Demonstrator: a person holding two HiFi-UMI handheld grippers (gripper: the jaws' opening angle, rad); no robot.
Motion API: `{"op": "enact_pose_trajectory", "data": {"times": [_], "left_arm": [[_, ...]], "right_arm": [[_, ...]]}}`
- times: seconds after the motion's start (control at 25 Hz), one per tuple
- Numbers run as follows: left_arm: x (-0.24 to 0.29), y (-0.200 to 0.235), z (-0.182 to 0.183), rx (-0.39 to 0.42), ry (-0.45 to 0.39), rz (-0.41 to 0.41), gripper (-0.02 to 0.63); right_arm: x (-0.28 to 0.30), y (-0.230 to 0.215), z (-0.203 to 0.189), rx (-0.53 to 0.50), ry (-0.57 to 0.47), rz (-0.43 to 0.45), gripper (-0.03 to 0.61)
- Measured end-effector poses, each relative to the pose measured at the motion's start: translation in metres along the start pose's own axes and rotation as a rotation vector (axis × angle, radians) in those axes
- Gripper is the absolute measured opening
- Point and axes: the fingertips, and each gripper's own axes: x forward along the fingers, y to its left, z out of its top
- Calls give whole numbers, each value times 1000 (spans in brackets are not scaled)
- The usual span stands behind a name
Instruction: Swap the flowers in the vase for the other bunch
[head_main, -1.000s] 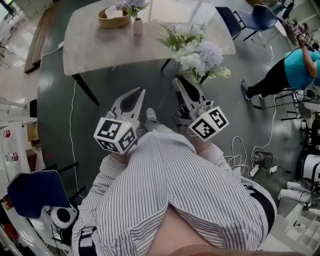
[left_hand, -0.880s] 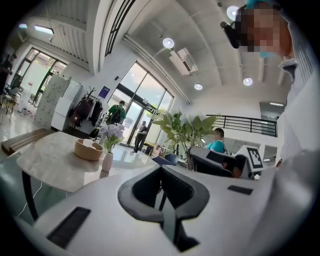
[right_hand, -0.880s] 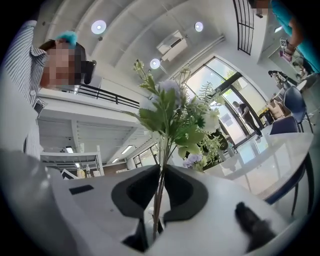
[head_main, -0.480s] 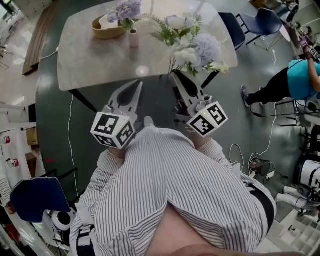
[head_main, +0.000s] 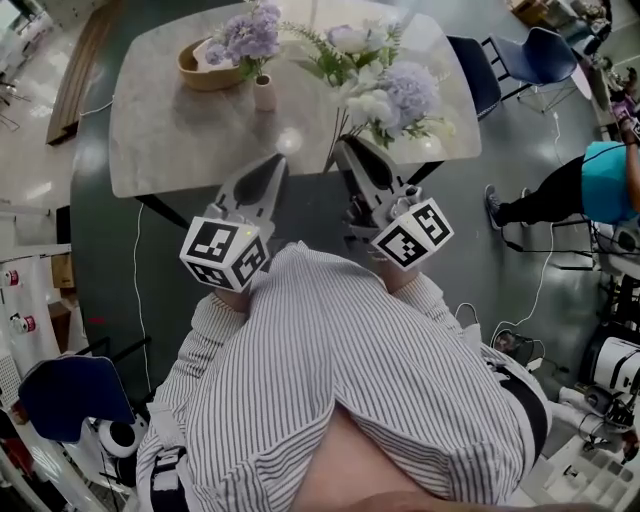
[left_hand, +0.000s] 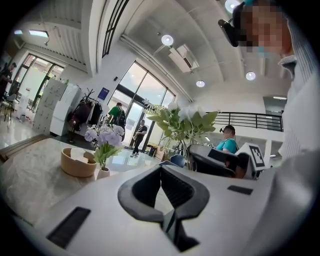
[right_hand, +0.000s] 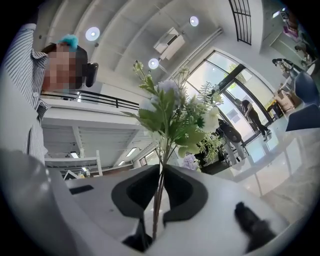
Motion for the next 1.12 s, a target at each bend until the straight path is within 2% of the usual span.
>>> {"op": "enact_pose_trajectory", "data": {"times": [0.32,0.64,0.92,1.12], "left_arm": [[1,6,-12,-6,37,10,12],[1,3,-10,-21,50,21,12],[20,39,4,-36,70,18,12],[24,43,4,-46,58,-12,12]], "right_arm": [[3,-5,-14,18,16,-4,35],[-2,-9,-10,61,4,-20,35],[35,-24,-5,74,-21,-30,35],[40,-29,-3,53,-42,-31,35]]}}
